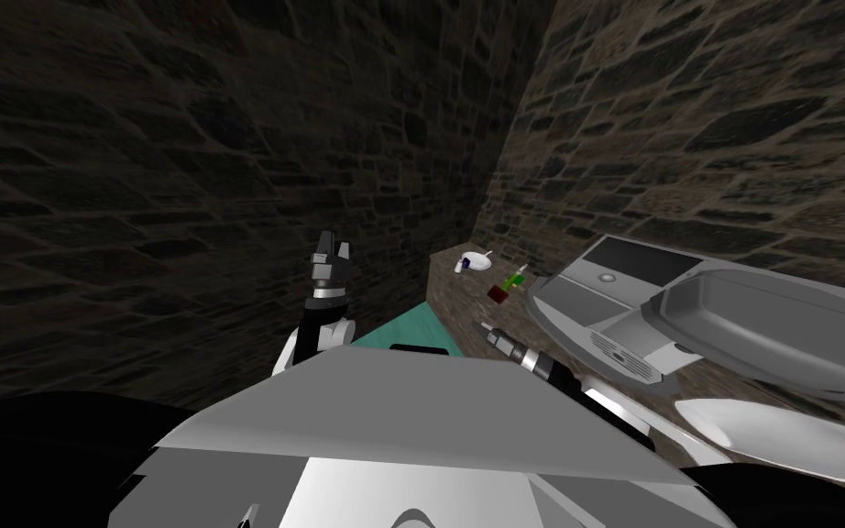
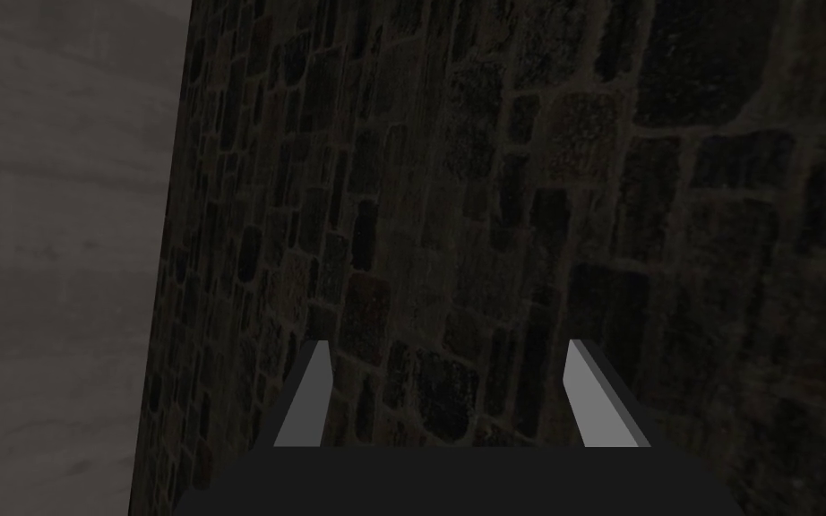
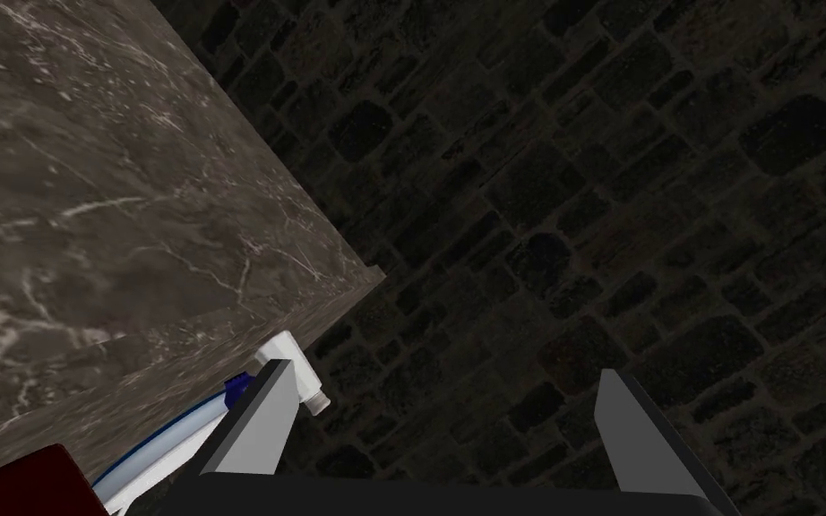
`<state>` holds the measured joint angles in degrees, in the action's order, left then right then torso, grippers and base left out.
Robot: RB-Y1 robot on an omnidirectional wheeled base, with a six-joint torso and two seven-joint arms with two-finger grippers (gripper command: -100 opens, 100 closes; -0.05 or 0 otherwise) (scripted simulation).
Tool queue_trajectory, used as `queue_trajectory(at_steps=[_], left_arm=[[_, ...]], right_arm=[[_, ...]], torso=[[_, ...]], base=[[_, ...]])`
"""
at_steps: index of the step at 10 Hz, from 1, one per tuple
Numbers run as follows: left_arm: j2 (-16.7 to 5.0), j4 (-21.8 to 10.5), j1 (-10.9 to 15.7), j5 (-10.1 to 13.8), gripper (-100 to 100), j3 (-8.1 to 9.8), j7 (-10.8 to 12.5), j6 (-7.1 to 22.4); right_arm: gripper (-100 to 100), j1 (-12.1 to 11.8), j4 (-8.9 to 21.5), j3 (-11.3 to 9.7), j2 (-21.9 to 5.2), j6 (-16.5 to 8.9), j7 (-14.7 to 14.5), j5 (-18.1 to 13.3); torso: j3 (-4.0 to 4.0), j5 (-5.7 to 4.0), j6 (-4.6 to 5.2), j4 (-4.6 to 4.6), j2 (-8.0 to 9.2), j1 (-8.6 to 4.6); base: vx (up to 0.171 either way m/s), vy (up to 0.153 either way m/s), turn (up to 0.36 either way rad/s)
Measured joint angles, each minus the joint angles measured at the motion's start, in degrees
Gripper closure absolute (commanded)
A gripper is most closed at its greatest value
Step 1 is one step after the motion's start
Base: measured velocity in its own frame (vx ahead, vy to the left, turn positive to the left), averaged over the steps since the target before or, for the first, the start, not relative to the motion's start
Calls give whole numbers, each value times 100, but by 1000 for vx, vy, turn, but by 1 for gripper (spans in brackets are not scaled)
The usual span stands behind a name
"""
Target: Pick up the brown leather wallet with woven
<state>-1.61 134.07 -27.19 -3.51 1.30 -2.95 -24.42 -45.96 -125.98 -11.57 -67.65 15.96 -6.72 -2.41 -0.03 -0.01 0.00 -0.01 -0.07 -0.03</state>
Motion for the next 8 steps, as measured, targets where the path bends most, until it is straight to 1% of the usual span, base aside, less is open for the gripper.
queue_trajectory(at_steps=[2,4,5,7,8], left_arm=[[0,0,0,0,0,0,0,0],[0,0,0,0,0,0,0,0],[0,0,0,0,0,0,0,0],[0,0,0,0,0,0,0,0],[0,0,0,0,0,0,0,0]], right_arm=[[-100,-61,36,-10,-300,-17,-1,-5],[-100,-152,18,-53,-629,-125,1,-16],[-100,-146,50,-62,-762,-117,5,-14],[-100,-128,124,-136,-1135,-176,54,-1],[-100,-183,127,-110,-1260,-168,46,-1]], torso=[[0,0,1,0,1,2],[-2,0,0,-1,-3,1],[0,0,0,0,0,1],[-3,0,0,-1,-5,0],[-1,0,1,0,-1,2]], base=[[13,-3,8],[14,-5,8],[23,-8,17],[18,-6,10],[25,-9,24]])
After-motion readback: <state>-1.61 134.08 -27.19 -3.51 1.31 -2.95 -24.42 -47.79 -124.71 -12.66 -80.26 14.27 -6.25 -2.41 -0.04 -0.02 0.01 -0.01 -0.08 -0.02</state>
